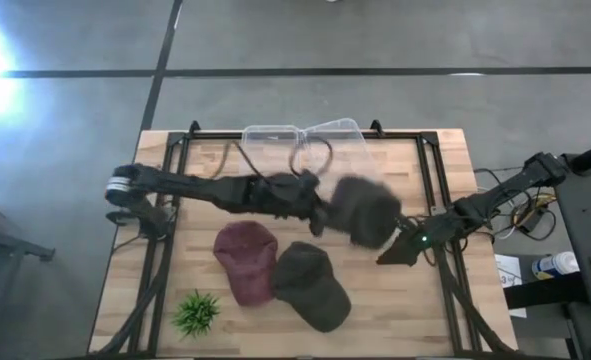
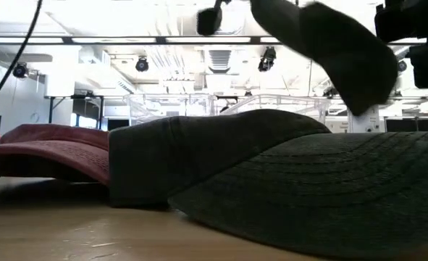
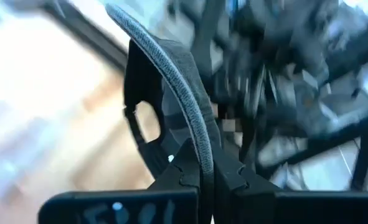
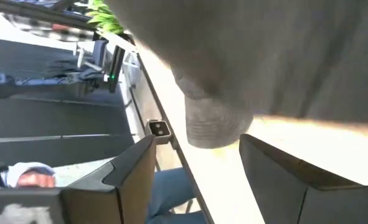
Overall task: Pick & Place hat
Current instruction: Put the right black cap into the right transparent bin
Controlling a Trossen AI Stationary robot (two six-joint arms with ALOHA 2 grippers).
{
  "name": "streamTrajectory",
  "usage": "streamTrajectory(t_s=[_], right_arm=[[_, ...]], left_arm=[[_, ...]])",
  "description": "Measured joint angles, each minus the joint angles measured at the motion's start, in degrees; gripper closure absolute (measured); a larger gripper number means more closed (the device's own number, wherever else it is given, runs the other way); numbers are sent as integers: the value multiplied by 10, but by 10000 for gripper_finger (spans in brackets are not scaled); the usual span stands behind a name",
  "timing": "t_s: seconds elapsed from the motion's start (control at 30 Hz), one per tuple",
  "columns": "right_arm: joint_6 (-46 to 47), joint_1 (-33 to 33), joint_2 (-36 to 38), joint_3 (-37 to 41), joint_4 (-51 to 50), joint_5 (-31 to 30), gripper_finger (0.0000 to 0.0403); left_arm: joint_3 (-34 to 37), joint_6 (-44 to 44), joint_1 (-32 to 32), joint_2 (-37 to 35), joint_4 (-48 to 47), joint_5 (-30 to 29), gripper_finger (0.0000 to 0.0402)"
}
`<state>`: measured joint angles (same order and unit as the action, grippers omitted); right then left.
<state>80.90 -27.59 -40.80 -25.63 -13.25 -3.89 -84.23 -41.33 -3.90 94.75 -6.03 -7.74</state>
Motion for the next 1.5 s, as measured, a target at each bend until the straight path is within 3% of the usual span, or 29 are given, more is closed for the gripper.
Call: streamTrajectory(t_s=[0.2,0.3,0.43,0.63,0.73,1.07,1.27,1.4,1.5], right_arm=[[-44,1,14,0,-3,-50,174],[-31,4,10,0,-25,-84,174],[30,13,8,2,-77,-98,174],[79,15,10,2,-118,-98,174],[79,16,9,2,-118,-98,174],[72,18,8,3,-117,-113,174],[58,18,8,3,-117,-113,174],[37,18,8,3,-115,-113,174],[45,17,6,3,-113,-106,174]], left_arm=[[0,25,20,-62,10,-193,395],[-1,12,50,-69,9,-244,395],[-5,-52,104,-49,-22,-221,395],[-58,-131,167,21,-170,-133,396],[-96,-134,176,65,-170,-88,395],[-260,-62,183,211,-246,-70,376],[-299,-2,178,214,-335,-63,315],[-300,18,173,182,-359,-67,271],[-300,95,151,141,-361,-65,252]])
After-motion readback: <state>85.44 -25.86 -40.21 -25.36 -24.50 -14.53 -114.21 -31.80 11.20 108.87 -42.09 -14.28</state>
